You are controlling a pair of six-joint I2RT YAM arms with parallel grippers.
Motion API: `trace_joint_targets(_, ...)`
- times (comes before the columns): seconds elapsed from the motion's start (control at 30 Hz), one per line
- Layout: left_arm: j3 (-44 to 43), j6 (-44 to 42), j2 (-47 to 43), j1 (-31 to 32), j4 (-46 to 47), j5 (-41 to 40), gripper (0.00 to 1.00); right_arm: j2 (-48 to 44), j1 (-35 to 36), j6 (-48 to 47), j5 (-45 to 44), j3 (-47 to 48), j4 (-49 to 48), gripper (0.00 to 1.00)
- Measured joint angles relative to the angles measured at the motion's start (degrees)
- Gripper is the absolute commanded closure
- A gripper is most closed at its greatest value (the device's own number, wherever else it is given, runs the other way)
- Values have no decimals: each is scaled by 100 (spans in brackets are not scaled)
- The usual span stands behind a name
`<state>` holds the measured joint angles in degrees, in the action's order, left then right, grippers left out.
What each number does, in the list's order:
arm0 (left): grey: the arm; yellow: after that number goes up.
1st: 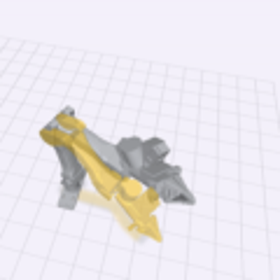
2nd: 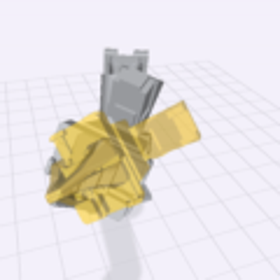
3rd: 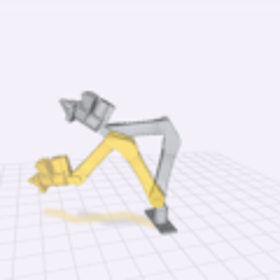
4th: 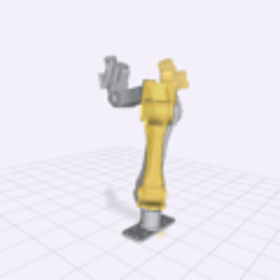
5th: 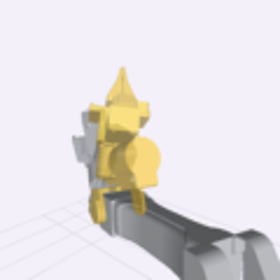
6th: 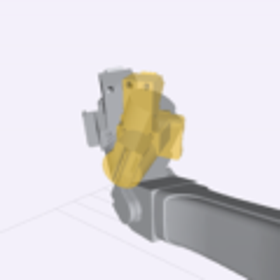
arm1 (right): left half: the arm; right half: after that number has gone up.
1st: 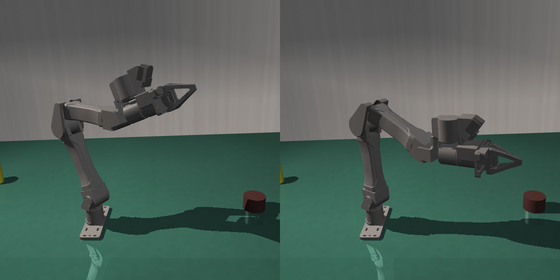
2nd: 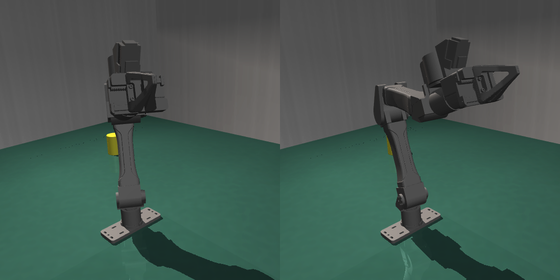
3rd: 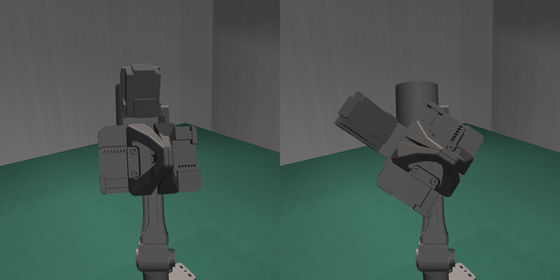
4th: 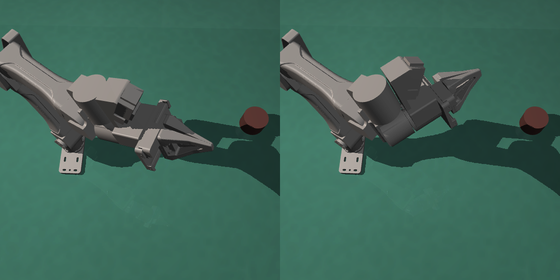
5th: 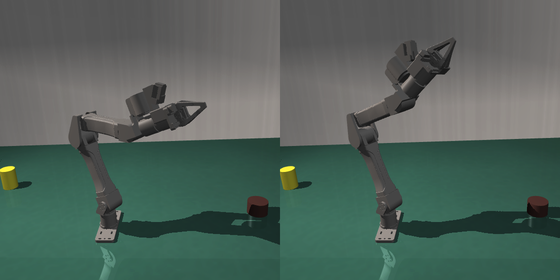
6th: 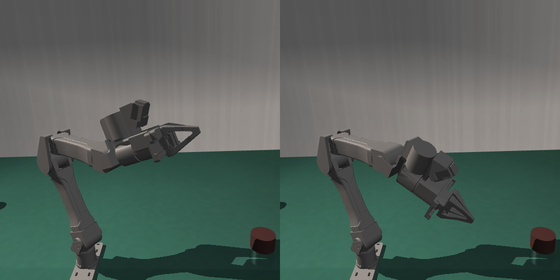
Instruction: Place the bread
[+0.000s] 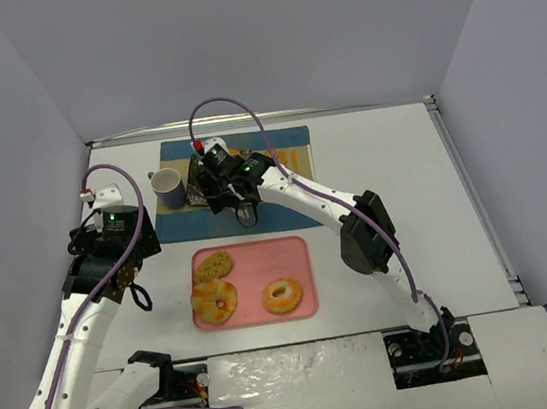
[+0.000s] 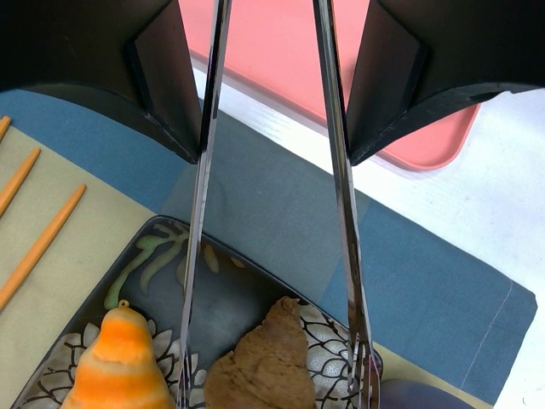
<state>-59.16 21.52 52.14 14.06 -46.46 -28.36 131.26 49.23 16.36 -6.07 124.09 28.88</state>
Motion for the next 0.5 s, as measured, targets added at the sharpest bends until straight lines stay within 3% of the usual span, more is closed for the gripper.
trace_joint_targets(0.5,0,0,52,0,3,0,3,-471,0,2,-149,-10,1,38)
